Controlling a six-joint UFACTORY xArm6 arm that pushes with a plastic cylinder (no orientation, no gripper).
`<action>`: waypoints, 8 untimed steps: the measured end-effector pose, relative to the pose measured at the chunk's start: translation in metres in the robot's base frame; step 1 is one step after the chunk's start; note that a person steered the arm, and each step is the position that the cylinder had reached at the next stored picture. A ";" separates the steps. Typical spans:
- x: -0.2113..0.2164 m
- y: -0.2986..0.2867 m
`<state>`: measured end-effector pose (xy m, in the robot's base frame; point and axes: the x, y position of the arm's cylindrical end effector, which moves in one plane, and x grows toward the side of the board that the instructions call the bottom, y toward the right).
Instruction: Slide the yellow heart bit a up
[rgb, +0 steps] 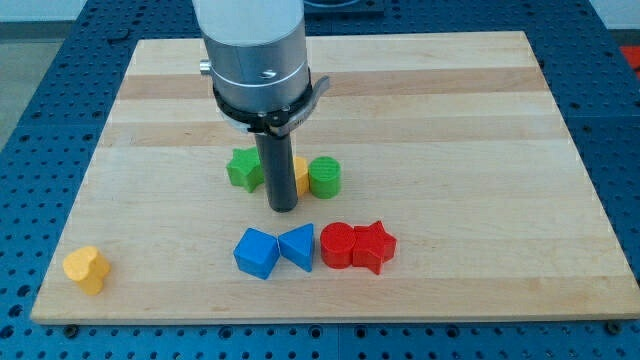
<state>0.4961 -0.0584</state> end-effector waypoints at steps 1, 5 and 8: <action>0.002 -0.017; 0.013 -0.247; 0.102 -0.244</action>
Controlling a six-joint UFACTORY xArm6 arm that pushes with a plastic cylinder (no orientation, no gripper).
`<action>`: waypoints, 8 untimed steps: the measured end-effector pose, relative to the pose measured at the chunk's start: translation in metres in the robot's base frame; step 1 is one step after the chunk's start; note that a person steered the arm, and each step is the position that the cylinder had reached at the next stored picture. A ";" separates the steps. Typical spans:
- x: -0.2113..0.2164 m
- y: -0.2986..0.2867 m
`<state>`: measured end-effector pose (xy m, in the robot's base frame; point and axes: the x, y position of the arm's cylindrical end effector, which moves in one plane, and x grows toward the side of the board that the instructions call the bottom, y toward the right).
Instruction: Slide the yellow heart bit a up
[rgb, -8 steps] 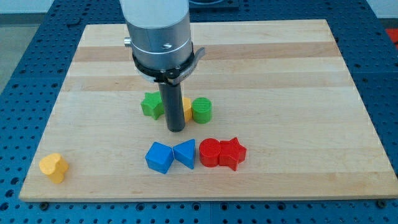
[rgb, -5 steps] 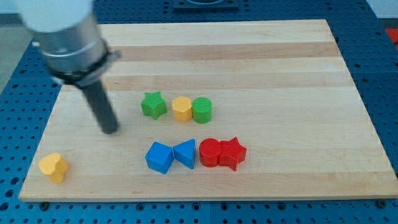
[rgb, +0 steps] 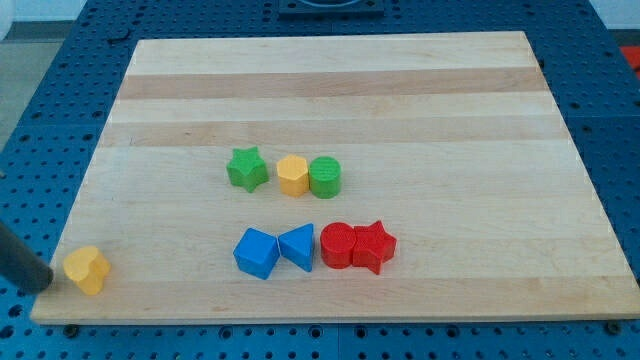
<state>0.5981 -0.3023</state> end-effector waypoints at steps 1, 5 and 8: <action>0.020 0.005; -0.014 0.063; -0.030 0.065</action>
